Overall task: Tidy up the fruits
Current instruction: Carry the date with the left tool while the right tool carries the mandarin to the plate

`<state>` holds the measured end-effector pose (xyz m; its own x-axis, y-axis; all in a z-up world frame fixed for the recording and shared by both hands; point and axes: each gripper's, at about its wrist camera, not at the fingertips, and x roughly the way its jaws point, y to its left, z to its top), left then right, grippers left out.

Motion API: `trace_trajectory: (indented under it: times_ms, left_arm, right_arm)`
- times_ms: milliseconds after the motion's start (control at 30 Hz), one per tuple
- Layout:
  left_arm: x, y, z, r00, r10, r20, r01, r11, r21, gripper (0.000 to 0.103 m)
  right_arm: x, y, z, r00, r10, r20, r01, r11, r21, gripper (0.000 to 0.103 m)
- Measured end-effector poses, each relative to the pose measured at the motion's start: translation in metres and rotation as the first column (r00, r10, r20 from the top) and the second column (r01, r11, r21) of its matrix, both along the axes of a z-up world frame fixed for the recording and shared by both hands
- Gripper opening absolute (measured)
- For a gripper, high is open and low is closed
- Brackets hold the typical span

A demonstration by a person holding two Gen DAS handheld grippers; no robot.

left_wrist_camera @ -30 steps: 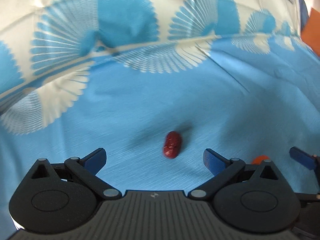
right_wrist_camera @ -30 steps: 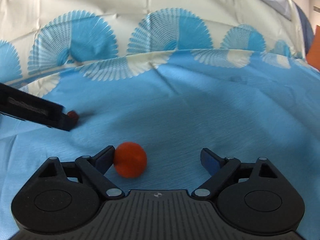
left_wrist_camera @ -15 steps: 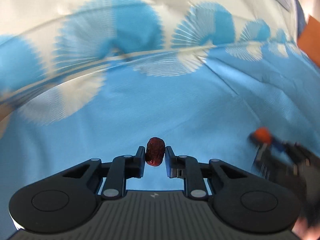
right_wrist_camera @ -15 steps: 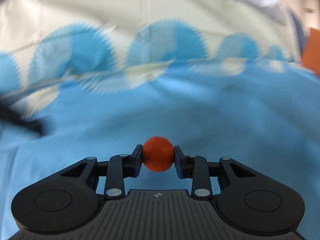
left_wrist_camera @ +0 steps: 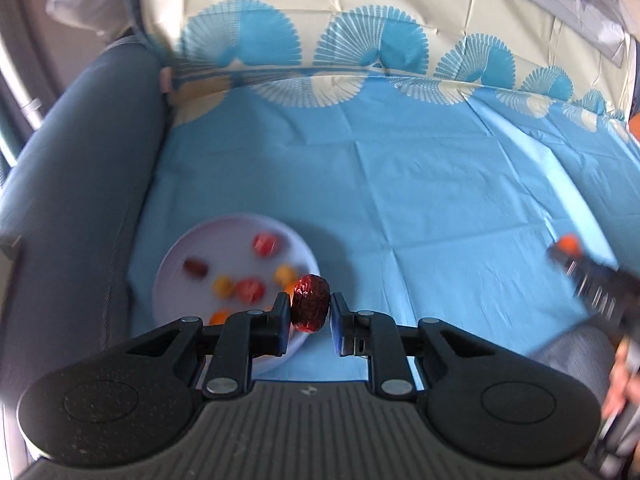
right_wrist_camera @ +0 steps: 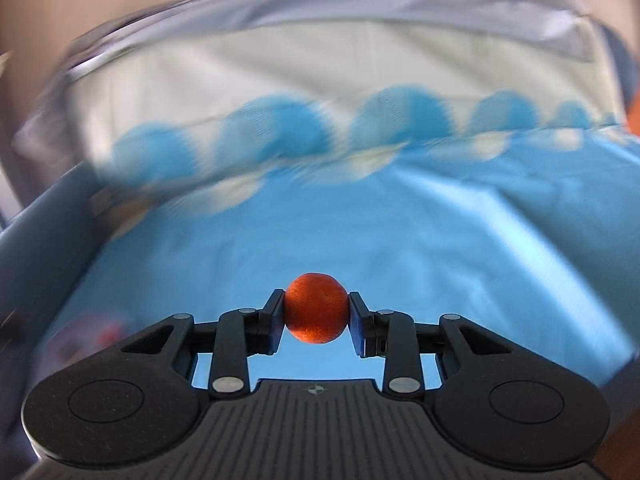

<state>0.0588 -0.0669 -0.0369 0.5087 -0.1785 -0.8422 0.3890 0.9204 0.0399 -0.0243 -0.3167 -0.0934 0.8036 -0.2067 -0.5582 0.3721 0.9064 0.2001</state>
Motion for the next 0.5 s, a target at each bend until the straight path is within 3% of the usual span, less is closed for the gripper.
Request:
trace_trajectory:
  times_ms: [167, 267, 500]
  left_arm:
    - [-0.055, 0.036, 0.022, 1.000, 0.023, 0.019, -0.022, 0.999, -0.046, 0.023]
    - [-0.077, 0.051, 0.028, 0.998, 0.032, 0.045, -0.029, 0.997, -0.067, 0.023]
    - [-0.105, 0.078, 0.033, 0.995, 0.082, 0.063, -0.075, 0.992, -0.103, 0.023]
  right_arm:
    - [-0.047, 0.073, 0.020, 0.984, 0.179, -0.021, -0.179, 0.984, 0.006, 0.034]
    - [-0.061, 0.105, 0.032, 0.969, 0.245, -0.019, -0.246, 0.969, -0.039, 0.034]
    - [-0.085, 0.141, 0.058, 0.949, 0.315, -0.017, -0.314, 0.939, -0.142, 0.034]
